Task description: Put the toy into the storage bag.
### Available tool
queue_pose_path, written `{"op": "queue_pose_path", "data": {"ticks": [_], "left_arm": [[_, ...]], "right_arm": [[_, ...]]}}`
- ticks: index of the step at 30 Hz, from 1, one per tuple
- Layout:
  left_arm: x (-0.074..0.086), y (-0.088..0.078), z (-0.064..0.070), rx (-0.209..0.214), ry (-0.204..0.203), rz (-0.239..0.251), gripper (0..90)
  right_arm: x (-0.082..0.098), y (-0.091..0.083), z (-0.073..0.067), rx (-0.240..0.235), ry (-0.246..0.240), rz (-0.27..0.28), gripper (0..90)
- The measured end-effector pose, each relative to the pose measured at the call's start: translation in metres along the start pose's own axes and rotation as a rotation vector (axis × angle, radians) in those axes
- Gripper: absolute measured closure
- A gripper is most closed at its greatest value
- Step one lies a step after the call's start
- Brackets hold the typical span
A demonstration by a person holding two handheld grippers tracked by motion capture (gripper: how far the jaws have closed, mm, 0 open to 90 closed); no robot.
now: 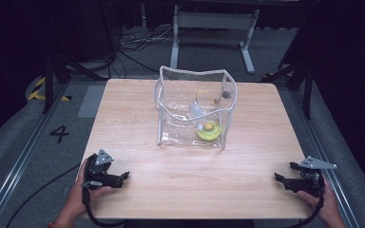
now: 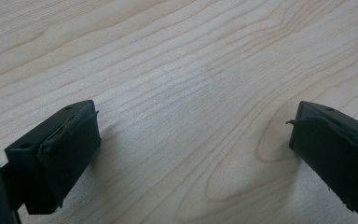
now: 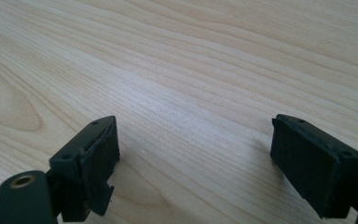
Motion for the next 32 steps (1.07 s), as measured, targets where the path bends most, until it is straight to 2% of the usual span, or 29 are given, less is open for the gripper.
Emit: {"op": "queue_pose_path", "data": {"ticks": [32], "left_arm": [[0.0001, 0.0007, -0.0003, -0.017, -0.025, -0.006, 0.2]], "right_arm": [[0.0004, -0.0004, 0.0003, -0.003, -0.002, -0.001, 15.6]]}}
Point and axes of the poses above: each handheld gripper's, and its own axes: y roughly forward along the jaws, x roughly out of its underside, z roughly to its right, the point moved 10 cm from there along y, roughly forward along the jaws, and after that the axes turned 5 degrees about x, right-handed, at the moved point
